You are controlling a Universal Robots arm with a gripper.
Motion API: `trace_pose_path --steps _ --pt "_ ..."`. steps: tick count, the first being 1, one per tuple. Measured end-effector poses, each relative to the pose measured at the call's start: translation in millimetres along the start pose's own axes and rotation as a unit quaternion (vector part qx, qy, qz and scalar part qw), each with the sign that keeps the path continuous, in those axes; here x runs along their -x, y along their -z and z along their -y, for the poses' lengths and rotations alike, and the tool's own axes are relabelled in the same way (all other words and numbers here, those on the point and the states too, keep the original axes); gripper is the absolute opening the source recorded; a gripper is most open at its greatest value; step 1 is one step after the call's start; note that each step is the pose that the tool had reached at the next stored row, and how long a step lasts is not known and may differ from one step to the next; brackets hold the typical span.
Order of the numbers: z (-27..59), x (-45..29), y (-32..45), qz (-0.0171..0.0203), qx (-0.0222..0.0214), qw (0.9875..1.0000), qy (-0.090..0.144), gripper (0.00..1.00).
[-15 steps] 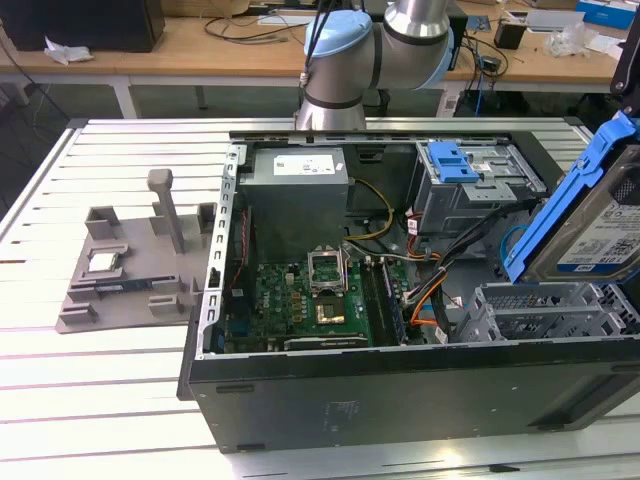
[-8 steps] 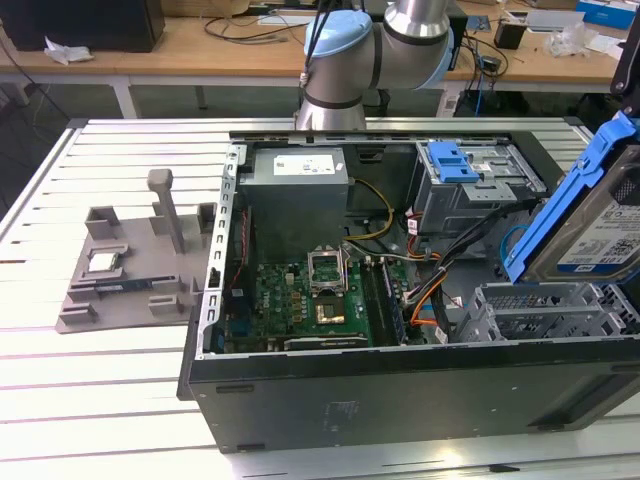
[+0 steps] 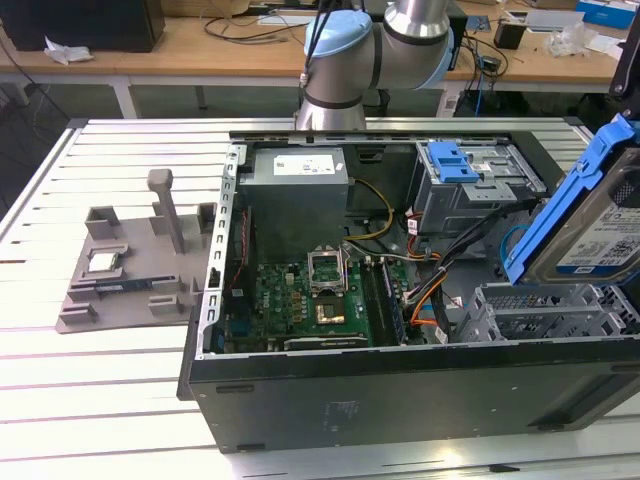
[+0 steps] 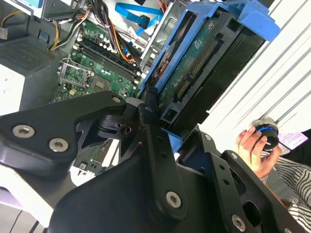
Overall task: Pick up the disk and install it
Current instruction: 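Insert the disk into the insertion slot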
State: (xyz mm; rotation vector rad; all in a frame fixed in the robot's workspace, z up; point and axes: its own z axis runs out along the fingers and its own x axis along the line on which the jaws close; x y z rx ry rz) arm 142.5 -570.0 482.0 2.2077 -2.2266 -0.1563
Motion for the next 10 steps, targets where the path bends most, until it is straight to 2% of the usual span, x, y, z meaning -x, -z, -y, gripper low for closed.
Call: trace_pose_path --steps 4,10 --pt "0.3 -0.3 -4.4 0.0 0.0002 1.0 0.0 0.37" --pt "1.3 -1.2 -18.0 -0.0002 0.0017 1.0 0.001 0.37"
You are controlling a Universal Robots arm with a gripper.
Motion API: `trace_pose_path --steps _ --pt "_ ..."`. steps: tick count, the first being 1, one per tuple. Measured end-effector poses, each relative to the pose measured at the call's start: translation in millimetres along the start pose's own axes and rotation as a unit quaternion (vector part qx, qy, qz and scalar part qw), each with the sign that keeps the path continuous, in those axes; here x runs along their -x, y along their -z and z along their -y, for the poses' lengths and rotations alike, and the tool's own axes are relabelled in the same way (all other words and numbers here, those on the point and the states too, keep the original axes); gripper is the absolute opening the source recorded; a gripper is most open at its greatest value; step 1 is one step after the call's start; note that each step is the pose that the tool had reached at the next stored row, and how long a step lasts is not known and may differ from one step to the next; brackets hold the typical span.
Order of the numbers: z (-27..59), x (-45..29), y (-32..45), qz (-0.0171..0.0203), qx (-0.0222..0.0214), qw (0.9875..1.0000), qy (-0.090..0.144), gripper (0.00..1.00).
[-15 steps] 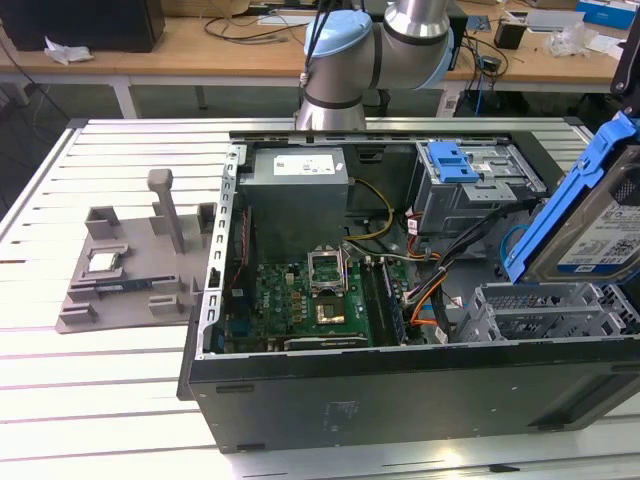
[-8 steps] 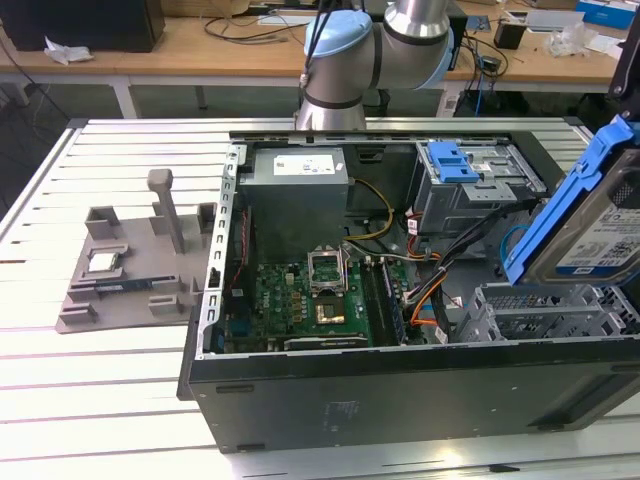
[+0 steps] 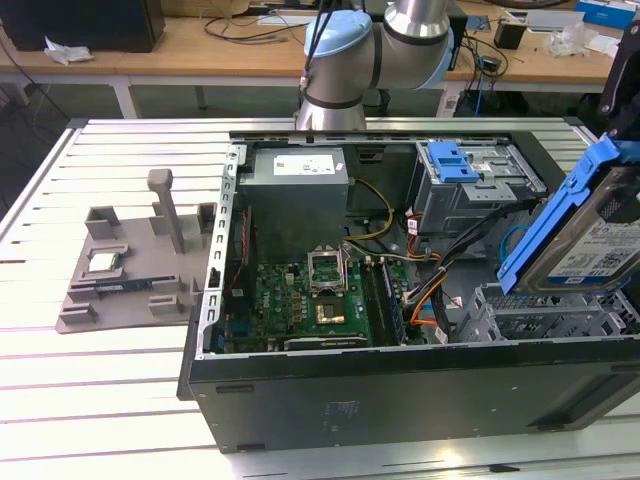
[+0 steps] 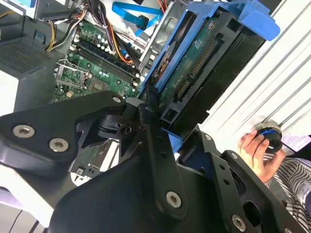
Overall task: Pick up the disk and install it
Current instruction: 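Insert the disk into the insertion slot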
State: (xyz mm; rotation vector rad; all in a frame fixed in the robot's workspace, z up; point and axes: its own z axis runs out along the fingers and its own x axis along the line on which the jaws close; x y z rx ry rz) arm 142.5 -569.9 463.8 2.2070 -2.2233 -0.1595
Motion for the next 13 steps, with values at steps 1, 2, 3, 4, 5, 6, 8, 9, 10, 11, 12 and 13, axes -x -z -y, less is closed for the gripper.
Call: trace_pose_path --steps 1,2,3,4,5,6,8,9,10,11,12,13 --pt "0.3 -0.3 -3.4 0.0 0.0002 1.0 0.0 0.37" --pt "0.4 -0.4 -5.7 0.0 0.0004 1.0 0.0 0.37" --pt "0.6 -0.4 -7.3 0.0 0.0004 1.0 0.0 0.37" --pt "0.7 -0.4 -8.8 0.0001 0.0004 1.0 0.0 0.37" --pt "0.8 -0.1 -10.1 0.0001 0.0004 1.0 0.0 0.37" --pt "0.9 0.5 -11.8 0.0 0.0004 1.0 0.0 0.37" --pt "1.1 2.0 -14.6 -0.0001 0.0005 1.0 0.0 0.37" --pt "1.1 3.0 -15.5 -0.0001 0.0004 1.0 0.0 0.37" --pt "1.2 4.3 -17.0 -0.0001 0.0004 1.0 0.0 0.37" --pt "1.3 5.1 -17.9 -0.0001 0.0004 1.0 0.0 0.37" --pt "1.4 5.8 -19.4 -0.0002 0.0004 1.0 0.0 0.37" --pt "1.6 5.9 -21.8 -0.0005 0.0004 1.0 0.0 0.37"
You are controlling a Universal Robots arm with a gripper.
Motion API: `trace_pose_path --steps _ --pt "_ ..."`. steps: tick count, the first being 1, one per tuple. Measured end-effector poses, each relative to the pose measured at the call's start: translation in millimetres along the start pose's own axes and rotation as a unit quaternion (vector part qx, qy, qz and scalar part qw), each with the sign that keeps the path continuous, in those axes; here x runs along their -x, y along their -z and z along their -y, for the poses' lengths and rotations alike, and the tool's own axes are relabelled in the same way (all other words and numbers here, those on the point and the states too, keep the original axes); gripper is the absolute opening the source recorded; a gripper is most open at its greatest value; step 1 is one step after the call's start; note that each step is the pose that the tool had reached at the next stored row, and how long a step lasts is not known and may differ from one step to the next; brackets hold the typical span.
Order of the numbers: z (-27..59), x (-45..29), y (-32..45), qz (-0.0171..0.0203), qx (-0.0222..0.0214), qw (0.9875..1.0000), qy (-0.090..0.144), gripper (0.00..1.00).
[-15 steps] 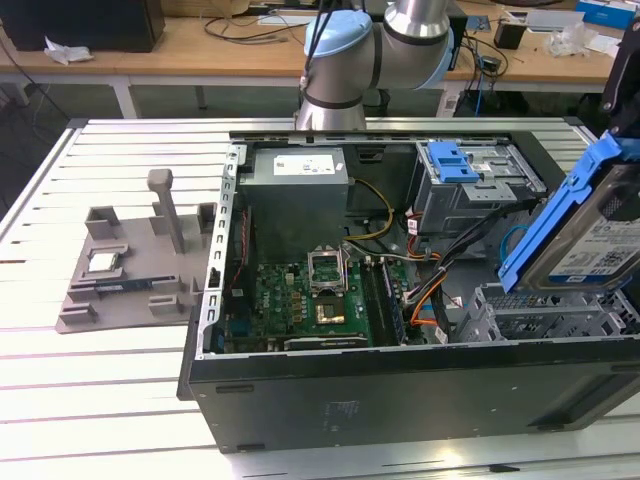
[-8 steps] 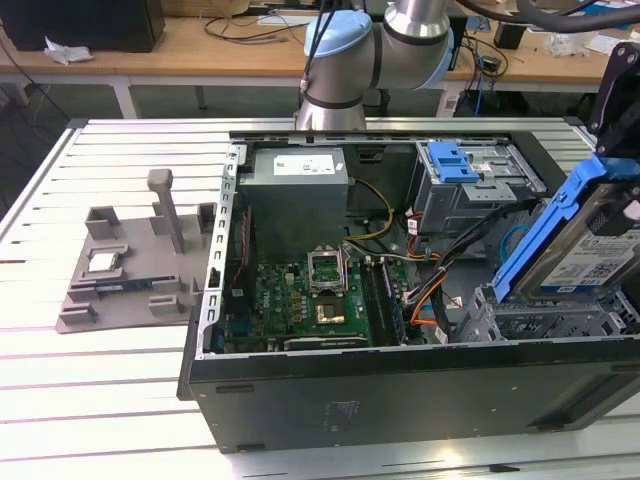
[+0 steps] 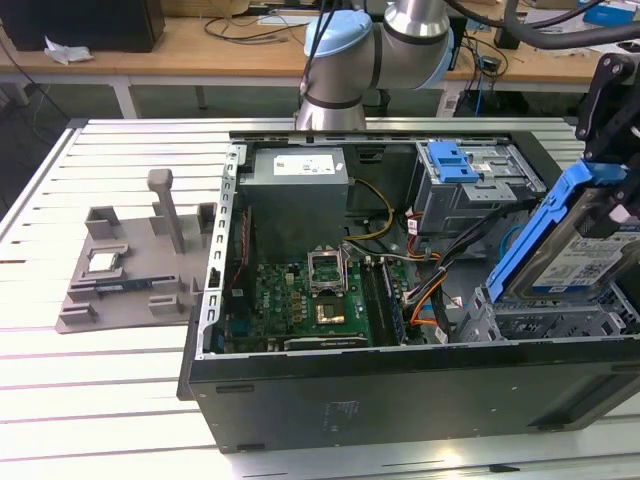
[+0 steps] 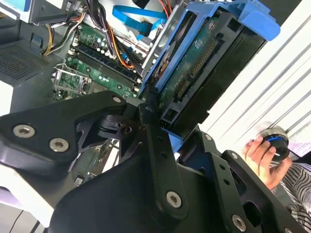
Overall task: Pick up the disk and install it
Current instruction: 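Insert the disk into the insertion slot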
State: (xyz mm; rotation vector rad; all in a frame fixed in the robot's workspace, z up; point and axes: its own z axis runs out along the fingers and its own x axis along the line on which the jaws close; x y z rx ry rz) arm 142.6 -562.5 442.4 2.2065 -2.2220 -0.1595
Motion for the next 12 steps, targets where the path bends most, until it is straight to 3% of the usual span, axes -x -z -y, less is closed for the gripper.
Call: trace_pose_path --steps 12 --pt "1.8 -1.1 -23.8 -0.0005 0.0006 1.0 0.0 0.37"
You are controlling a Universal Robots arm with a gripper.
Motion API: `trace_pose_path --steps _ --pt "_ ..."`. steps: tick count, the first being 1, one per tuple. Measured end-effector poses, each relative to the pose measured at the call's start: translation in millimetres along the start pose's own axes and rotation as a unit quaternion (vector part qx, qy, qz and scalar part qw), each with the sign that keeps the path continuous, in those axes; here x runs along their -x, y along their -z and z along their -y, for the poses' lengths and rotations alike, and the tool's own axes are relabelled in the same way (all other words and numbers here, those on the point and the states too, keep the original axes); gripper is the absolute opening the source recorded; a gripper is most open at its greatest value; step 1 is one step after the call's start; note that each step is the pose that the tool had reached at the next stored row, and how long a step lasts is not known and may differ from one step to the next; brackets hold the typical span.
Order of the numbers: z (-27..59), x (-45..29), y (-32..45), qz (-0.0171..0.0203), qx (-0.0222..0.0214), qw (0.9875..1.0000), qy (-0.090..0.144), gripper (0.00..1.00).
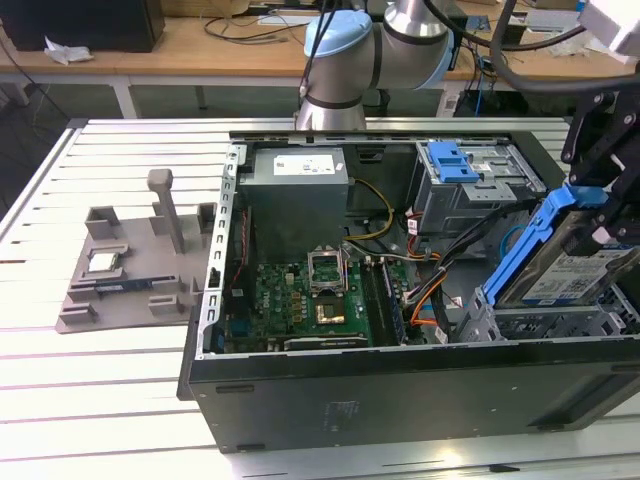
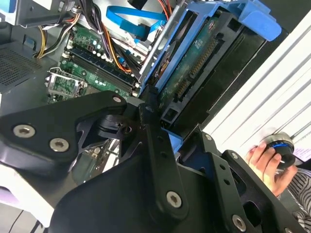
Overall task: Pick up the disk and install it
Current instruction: 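Insert the disk into the insertion slot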
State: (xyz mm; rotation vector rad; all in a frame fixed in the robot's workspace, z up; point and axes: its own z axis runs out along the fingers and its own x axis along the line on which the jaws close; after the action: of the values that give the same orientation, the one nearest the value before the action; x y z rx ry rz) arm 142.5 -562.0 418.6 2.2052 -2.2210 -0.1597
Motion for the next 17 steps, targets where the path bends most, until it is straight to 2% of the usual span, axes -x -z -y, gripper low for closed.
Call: trace_pose_path --steps 1,6,7,12,13,16,17 --pt "0.2 -0.1 -2.0 0.0 0.0001 1.0 0.0 0.37" --pt "0.2 -0.2 -2.4 -0.0001 0.0001 1.0 0.0 0.38" --pt "0.2 -0.1 -2.5 0.0 0.0 1.0 0.0 0.44" --pt "0.2 -0.2 -2.9 0.0 0.0001 1.0 0.0 0.44" --pt "0.2 -0.2 -3.0 0.0 0.0 1.0 0.0 0.42" --pt "0.2 -0.2 -3.2 0.0 0.0 1.0 0.0 0.24" --pt "0.3 -0.2 -3.3 0.0 0.0001 1.0 0.0 0.24"
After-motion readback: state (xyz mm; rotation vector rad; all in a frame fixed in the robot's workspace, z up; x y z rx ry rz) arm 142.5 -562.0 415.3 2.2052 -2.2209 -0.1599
